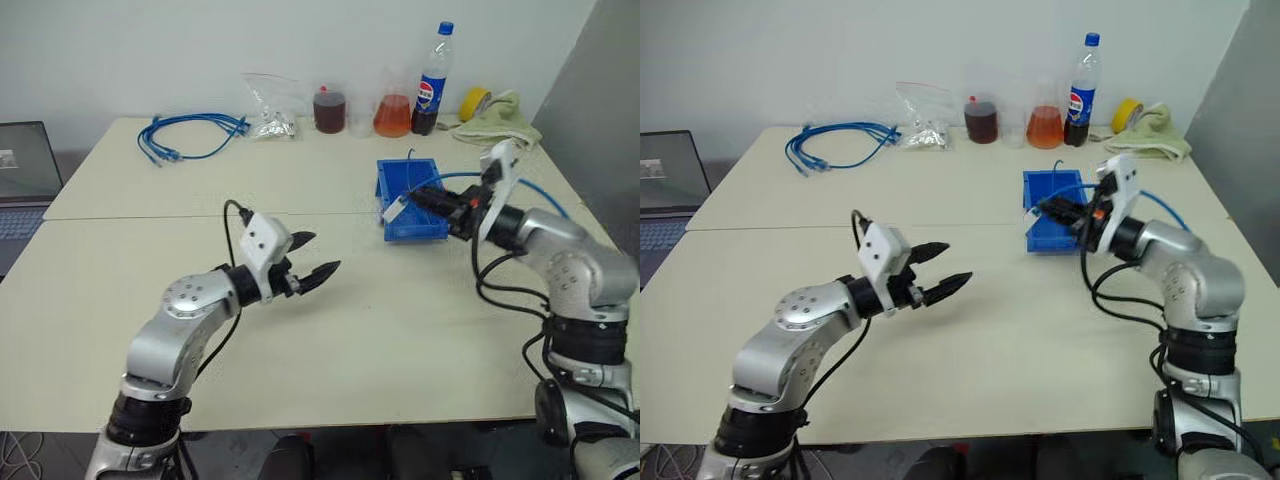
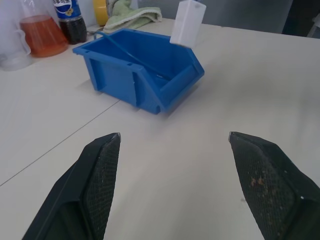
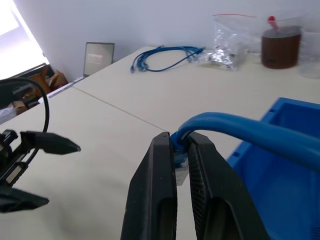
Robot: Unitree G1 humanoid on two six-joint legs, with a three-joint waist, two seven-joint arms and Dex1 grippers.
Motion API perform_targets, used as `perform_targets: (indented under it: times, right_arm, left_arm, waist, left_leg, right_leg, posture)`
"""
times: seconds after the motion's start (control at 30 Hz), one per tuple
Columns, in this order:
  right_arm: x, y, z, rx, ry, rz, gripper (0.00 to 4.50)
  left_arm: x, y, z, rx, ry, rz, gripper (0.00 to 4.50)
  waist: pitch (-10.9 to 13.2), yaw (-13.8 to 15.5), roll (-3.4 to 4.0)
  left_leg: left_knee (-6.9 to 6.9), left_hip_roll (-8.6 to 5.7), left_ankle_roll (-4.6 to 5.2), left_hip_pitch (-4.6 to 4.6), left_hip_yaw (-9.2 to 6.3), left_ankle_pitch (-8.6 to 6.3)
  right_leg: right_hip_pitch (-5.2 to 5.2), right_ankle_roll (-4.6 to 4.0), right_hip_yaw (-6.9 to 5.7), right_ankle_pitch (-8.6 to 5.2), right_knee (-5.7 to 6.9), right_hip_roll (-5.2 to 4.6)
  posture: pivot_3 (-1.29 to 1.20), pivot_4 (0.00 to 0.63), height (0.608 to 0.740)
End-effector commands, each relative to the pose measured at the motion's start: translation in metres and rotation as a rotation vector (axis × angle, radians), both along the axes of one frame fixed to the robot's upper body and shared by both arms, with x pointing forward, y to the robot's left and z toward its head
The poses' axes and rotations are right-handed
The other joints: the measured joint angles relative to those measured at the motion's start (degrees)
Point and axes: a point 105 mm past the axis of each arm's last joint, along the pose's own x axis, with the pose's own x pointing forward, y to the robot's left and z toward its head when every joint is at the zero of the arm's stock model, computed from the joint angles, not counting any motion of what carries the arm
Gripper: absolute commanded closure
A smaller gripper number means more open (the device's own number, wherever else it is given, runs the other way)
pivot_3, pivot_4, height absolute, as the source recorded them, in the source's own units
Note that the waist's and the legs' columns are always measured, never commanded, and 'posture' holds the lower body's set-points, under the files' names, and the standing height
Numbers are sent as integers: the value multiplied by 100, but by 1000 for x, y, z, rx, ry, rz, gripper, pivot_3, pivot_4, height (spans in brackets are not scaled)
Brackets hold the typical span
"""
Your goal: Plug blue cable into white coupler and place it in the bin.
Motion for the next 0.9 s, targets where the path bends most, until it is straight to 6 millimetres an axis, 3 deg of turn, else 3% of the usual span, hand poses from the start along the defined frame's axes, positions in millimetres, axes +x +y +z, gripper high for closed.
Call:
perform_targets:
  times: [0.03,0.17,0.47,0.53,0.7,0.9]
  right_arm:
    - [16,-4,8,-9,-9,-6,4428]
    - [43,-9,-4,-54,53,-44,4428]
    - [84,-9,-32,-194,156,-96,4428]
    - [88,-7,-31,-198,168,-100,3722]
    - [94,-8,-28,-218,164,-125,2736]
    - [100,-13,-18,-271,115,-184,1033]
  left_arm:
    - [7,-9,13,-4,-40,12,884]
    - [13,-21,17,-8,-55,10,884]
    - [15,-36,21,-16,-72,-12,884]
    - [16,-38,22,-19,-76,-15,884]
    - [17,-40,24,-24,-77,-18,884]
    - [16,-43,23,-22,-73,-31,884]
  waist:
    - [0,-20,0]
    - [1,-41,-1]
    - [3,-54,-4]
    - [4,-57,-5]
    - [4,-57,-5]
    - [5,-57,-3]
  left_leg:
    - [0,3,0,1,4,0]
    - [3,5,0,4,28,0]
    - [0,4,-2,-2,61,1]
    - [2,3,-4,-3,64,2]
    - [1,1,-8,-4,64,4]
    - [2,1,-12,-4,65,6]
  right_leg:
    - [0,0,1,0,0,6]
    - [0,0,9,0,5,10]
    - [-7,-1,18,1,-5,-2]
    - [-8,-1,20,1,-5,-5]
    - [-8,-1,19,1,-4,-9]
    - [-8,-1,19,1,-2,-11]
  posture:
    - [0,150,740]
    - [0,150,740]
    - [0,150,740]
    - [0,150,740]
    - [0,150,740]
    - [0,150,740]
